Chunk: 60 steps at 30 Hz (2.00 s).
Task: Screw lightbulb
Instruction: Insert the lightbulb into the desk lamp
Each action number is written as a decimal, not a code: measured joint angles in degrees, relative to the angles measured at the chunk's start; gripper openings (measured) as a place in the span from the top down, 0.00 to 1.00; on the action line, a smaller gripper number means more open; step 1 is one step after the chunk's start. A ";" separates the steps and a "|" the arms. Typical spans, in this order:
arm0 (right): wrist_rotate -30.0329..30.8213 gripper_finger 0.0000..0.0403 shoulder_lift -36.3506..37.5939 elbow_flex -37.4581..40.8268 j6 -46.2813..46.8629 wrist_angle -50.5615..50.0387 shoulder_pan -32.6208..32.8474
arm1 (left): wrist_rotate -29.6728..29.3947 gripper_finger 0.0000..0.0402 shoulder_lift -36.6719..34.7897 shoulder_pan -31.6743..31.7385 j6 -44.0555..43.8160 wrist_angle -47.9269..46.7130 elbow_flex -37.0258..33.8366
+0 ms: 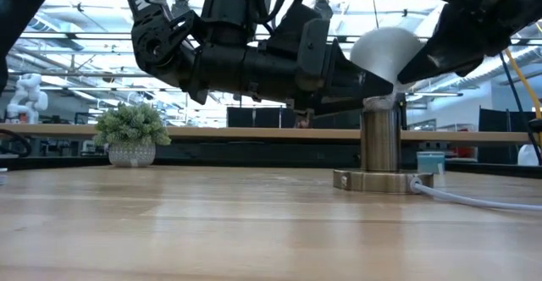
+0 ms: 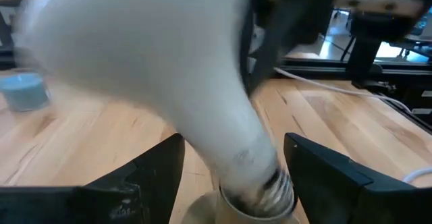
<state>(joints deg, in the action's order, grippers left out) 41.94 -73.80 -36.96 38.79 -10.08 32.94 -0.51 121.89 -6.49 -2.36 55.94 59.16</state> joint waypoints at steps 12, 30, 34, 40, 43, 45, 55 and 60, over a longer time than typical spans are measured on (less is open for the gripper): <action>0.43 0.96 -3.60 -0.01 -4.81 4.28 -0.23 | 0.24 0.36 0.00 0.69 1.41 0.57 0.02; 1.13 0.96 -3.37 -0.06 -8.00 5.67 -0.31 | 0.53 0.56 0.00 0.51 1.63 0.74 0.02; 1.07 0.96 -3.37 -0.06 -8.44 5.86 -0.31 | 0.65 0.56 0.00 0.51 1.63 0.72 0.02; -2.41 0.96 -2.43 -0.06 -8.02 5.85 -0.25 | 1.46 0.56 0.00 0.36 1.63 0.70 0.02; -2.74 0.96 -1.68 -0.06 -7.98 4.86 -0.25 | 1.51 0.56 0.00 0.36 1.63 0.68 0.02; -2.84 0.96 -1.41 -0.06 -7.22 4.09 -0.40 | 1.48 0.56 0.00 0.40 1.62 0.64 0.02; -8.85 0.96 -0.96 -0.06 -4.72 0.85 -1.35 | 1.07 0.56 0.00 0.40 1.61 0.26 0.02; -5.97 0.96 -0.96 -0.06 -4.71 -1.51 -2.92 | 1.12 0.56 0.00 0.42 1.61 0.24 0.02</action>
<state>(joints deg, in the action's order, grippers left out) 35.97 -74.76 -37.01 34.08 -11.59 30.01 0.61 121.89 -6.07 -0.75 56.18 59.18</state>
